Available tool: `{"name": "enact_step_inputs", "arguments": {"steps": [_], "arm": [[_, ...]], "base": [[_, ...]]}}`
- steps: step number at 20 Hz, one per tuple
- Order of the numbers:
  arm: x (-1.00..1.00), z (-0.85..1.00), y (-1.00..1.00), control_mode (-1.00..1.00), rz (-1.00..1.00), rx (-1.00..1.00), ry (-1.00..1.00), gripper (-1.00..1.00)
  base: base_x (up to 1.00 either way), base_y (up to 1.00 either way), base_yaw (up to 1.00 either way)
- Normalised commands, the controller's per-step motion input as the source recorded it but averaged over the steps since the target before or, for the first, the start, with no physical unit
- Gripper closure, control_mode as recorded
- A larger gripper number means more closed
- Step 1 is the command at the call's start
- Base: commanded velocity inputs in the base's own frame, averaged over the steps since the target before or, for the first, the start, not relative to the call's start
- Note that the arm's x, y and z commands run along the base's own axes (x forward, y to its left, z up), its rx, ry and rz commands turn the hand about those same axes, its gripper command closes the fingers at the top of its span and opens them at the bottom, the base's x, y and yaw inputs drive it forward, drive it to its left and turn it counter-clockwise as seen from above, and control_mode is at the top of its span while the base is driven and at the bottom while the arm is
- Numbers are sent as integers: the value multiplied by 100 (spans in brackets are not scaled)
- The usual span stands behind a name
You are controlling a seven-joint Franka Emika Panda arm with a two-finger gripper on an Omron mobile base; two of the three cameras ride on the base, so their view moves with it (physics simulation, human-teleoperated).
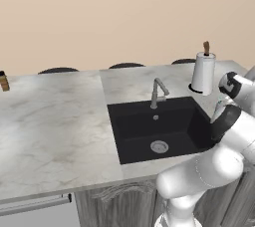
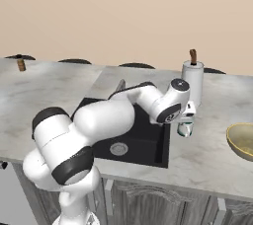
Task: Pick the mug and place it in the sink. Pick the bowl and place it in the open cabinet and then close the cabinet.
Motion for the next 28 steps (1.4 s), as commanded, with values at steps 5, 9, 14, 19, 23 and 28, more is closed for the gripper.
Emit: {"name": "enact_step_inputs", "arguments": {"steps": [5, 9, 14, 19, 23, 28], "arm": [[26, -29, -32, -100, -4, 0, 0, -100], [28, -28, -27, -100, -3, 0, 0, -100], [13, -18, -35, -100, -3, 0, 1, -100], [5, -3, -26, -100, -1, 2, 5, -100], [12, -5, -16, -100, 2, 16, 3, -100], [21, -15, -4, -100, 7, 9, 0, -100]], "base": [[0, 0, 0], [0, 0, 0], [0, 0, 0], [0, 0, 0], [0, 0, 0], [0, 0, 0]]}}
